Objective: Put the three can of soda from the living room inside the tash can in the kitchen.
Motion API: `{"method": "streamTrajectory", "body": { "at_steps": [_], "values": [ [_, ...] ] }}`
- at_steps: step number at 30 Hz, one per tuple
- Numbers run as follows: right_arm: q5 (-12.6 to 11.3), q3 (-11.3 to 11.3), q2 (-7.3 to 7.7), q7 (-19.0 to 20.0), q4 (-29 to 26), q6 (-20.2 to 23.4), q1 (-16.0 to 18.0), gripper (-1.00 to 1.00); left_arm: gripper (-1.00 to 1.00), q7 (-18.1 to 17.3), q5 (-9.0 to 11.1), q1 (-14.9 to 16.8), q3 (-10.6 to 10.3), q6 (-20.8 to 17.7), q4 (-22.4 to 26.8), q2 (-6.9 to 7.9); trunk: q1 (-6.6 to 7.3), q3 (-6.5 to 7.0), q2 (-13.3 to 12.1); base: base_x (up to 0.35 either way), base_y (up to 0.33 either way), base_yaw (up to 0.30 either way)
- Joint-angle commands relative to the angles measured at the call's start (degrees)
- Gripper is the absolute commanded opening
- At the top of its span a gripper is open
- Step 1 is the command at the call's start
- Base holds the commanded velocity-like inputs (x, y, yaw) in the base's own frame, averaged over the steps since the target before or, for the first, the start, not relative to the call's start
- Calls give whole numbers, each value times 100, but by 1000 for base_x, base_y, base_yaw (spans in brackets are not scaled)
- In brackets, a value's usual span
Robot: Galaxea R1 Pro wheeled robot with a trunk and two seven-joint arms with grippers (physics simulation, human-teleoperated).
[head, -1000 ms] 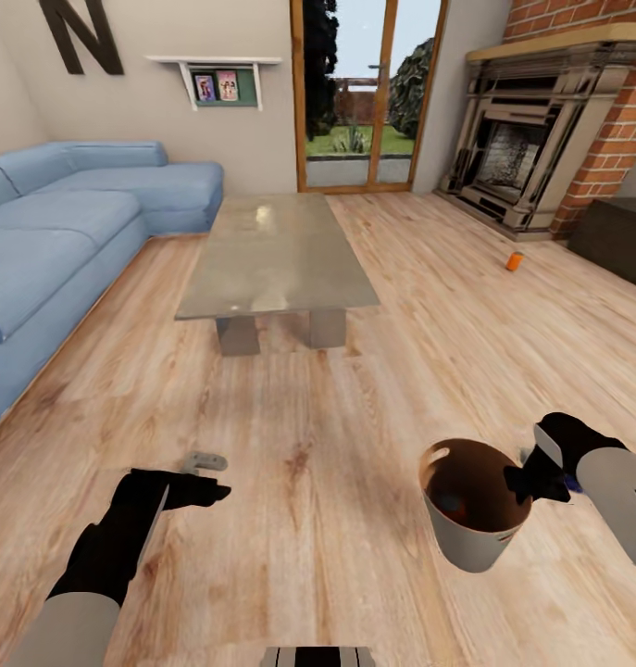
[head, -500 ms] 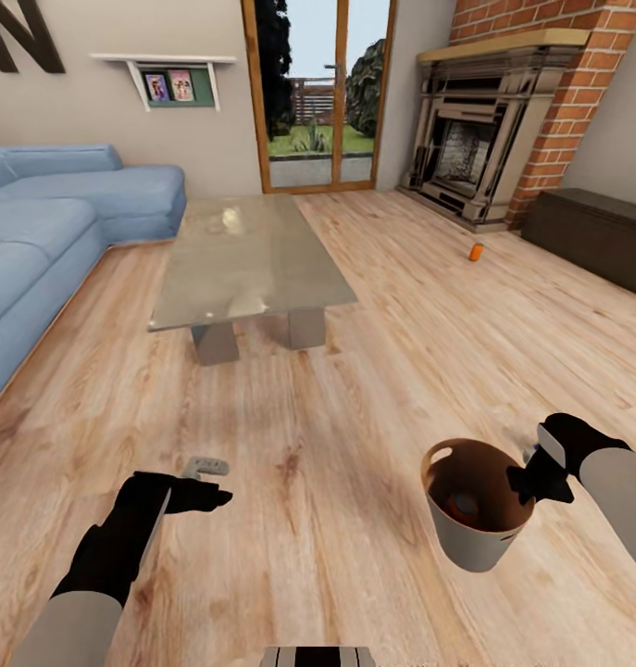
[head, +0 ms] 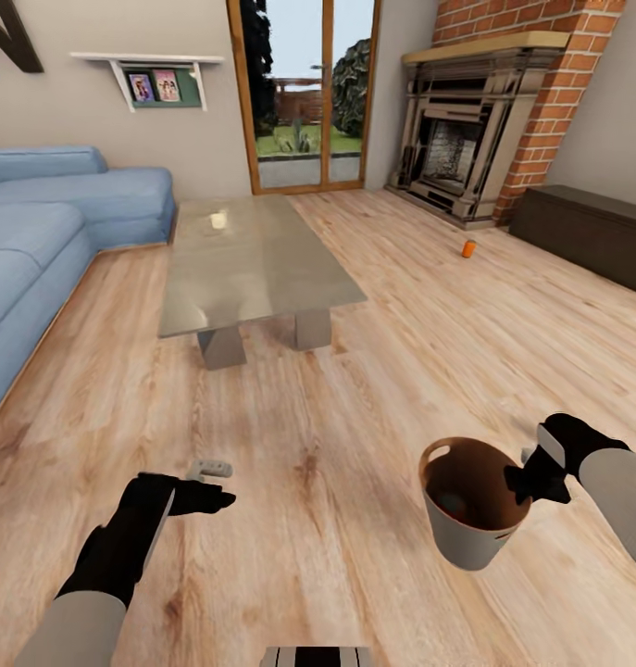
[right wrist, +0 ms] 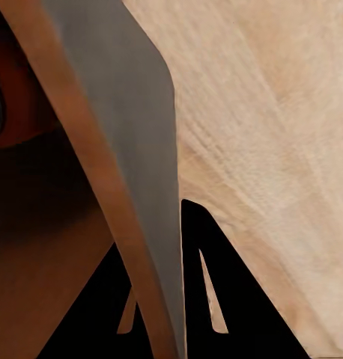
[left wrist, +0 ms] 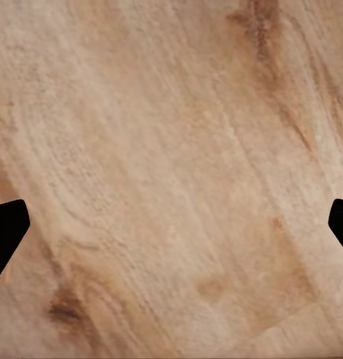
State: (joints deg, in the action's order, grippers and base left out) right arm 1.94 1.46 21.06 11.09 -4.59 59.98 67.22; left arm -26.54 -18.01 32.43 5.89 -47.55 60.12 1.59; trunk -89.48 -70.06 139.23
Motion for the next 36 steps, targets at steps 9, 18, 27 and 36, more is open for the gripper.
{"method": "streamTrajectory", "body": {
  "at_steps": [9, 18, 27, 36],
  "values": [
    [-27, 3, -2, 32, 2, 2, 2, -100, 100, 0, -5, 0, -5, 0, -23, -3, 0, 20, 0, 0, 317, -178],
    [-27, -1, 2, 56, 2, 2, 2, -100, 100, 0, -9, 0, -8, 0, -31, -18, 0, 21, 0, 0, 317, -18],
    [-25, 9, 50, 36, 2, 2, -30, -100, 100, -14, -16, -5, -15, -11, -33, -13, 0, 21, 0, 0, 299, -157],
    [-27, 12, 174, 61, 2, 2, -65, -100, 100, -11, -25, -9, -58, -10, -35, -14, 0, 21, 0, 74, 112, -240]
  ]
}}
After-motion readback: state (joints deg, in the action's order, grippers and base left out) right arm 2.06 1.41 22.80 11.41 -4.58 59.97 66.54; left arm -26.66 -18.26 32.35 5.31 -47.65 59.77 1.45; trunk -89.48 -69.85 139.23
